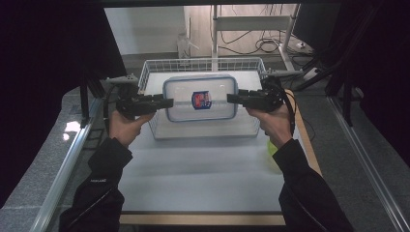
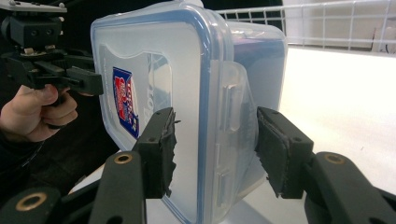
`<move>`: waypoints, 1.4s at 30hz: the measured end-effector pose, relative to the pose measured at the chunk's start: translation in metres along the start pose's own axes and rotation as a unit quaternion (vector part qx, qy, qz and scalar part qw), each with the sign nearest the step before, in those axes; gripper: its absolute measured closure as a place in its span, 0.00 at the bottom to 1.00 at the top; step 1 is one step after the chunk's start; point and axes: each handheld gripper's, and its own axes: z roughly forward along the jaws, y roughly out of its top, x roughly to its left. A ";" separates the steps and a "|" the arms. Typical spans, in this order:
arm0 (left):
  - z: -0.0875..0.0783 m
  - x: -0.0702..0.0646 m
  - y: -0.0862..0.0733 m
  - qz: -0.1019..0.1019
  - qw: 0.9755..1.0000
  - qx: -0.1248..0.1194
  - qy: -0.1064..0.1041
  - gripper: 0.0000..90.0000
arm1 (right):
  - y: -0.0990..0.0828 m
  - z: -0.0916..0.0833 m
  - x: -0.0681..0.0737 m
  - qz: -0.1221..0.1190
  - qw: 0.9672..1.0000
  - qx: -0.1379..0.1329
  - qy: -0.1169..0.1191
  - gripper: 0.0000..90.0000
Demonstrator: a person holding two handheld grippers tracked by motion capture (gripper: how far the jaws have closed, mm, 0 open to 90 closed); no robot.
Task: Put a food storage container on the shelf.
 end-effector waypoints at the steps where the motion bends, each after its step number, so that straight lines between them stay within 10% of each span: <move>1: 0.000 0.000 0.000 0.000 1.000 0.000 0.000 0.61 | 0.000 0.000 0.000 0.000 1.000 0.000 0.000 0.54; 28: 0.016 0.027 0.028 -0.016 1.000 -0.018 0.016 0.59 | 0.032 0.021 -0.029 0.029 0.999 -0.011 -0.008 0.53; 42: 0.018 0.026 0.028 0.009 0.999 -0.021 0.042 0.58 | 0.034 0.025 -0.031 0.025 0.999 -0.010 -0.023 0.51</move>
